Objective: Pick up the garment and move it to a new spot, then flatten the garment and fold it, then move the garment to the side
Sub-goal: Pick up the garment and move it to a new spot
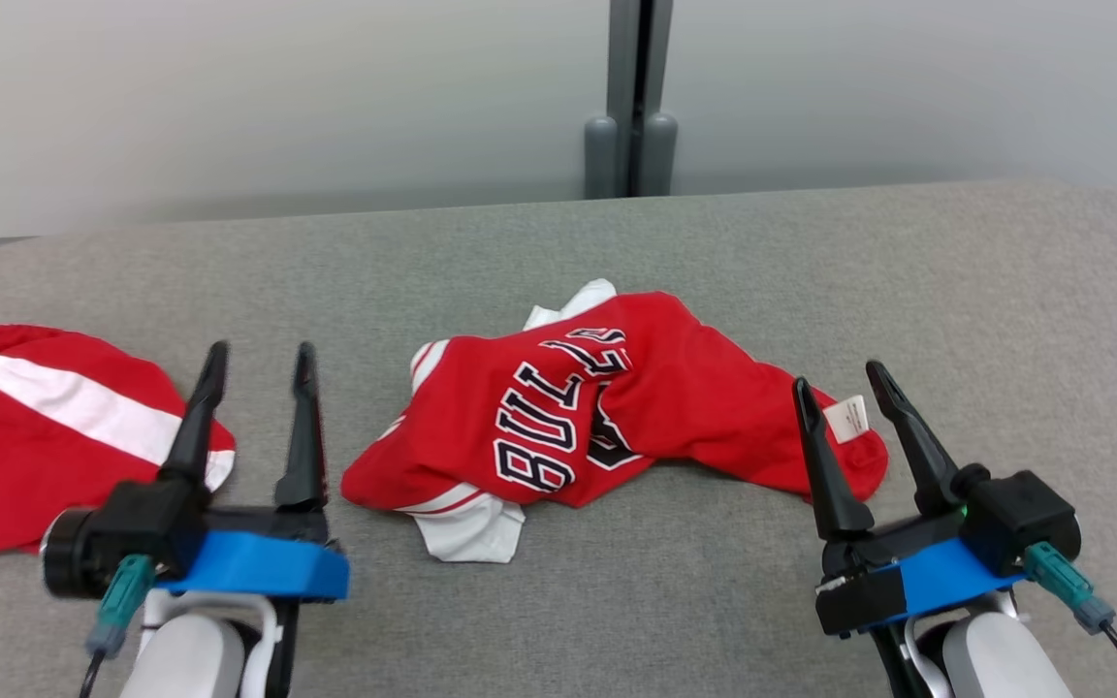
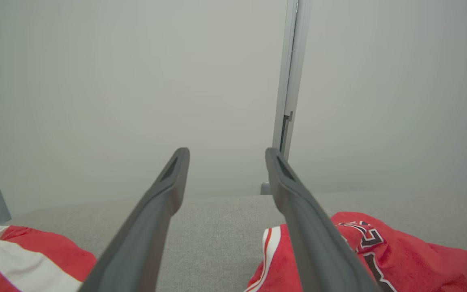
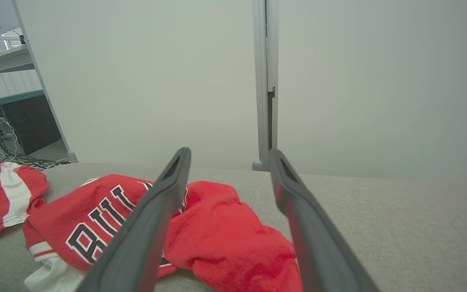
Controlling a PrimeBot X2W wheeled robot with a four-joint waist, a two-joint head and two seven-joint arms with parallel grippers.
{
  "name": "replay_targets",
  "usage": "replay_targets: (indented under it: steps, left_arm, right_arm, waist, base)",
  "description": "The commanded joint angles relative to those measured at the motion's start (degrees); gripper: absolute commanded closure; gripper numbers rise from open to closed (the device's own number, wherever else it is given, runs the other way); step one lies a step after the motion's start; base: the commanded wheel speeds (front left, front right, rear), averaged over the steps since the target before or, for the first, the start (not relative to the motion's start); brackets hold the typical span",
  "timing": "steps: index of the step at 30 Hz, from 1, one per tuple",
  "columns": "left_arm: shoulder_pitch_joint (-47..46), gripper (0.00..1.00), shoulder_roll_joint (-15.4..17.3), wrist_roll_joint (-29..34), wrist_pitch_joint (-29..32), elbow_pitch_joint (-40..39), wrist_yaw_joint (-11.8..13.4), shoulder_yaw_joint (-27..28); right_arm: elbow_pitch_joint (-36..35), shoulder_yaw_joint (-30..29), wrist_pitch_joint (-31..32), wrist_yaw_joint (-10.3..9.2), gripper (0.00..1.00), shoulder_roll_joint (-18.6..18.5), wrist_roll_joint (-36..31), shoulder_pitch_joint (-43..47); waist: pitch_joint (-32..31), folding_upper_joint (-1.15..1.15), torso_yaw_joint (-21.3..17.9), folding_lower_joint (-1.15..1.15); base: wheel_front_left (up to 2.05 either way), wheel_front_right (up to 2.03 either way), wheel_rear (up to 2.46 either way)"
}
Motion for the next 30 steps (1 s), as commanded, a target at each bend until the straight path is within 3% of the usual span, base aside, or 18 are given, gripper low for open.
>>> replay_targets:
  steps: [1, 11, 30]
  left_arm:
    - [2.4, 0.0, -0.37, 1.43, -0.25, -1.24, 0.27, 2.65]
    - [10.64, 0.0, -1.85, 6.25, -0.26, -3.32, -1.06, 10.72]
    - [12.23, 0.0, -5.59, 11.29, -0.27, 0.76, -5.11, 14.4]
  right_arm:
    - [0.29, -0.5, -0.19, 0.0, 0.0, -0.05, -0.29, 1.45]
    - [1.2, -3.55, -0.19, 0.0, 0.0, -0.06, -0.98, 4.44]
    - [5.27, -5.99, -0.19, 0.0, 0.0, -0.05, -1.33, 5.13]
  waist:
    - [-0.95, 0.0, 0.89, 0.01]
    - [-3.04, 0.0, 3.86, 0.01]
    - [-2.79, 0.0, 3.3, 0.01]
  base:
    - [0.0, 0.0, 0.0]
    - [0.0, 0.0, 0.0]
    - [0.0, 0.0, 0.0]
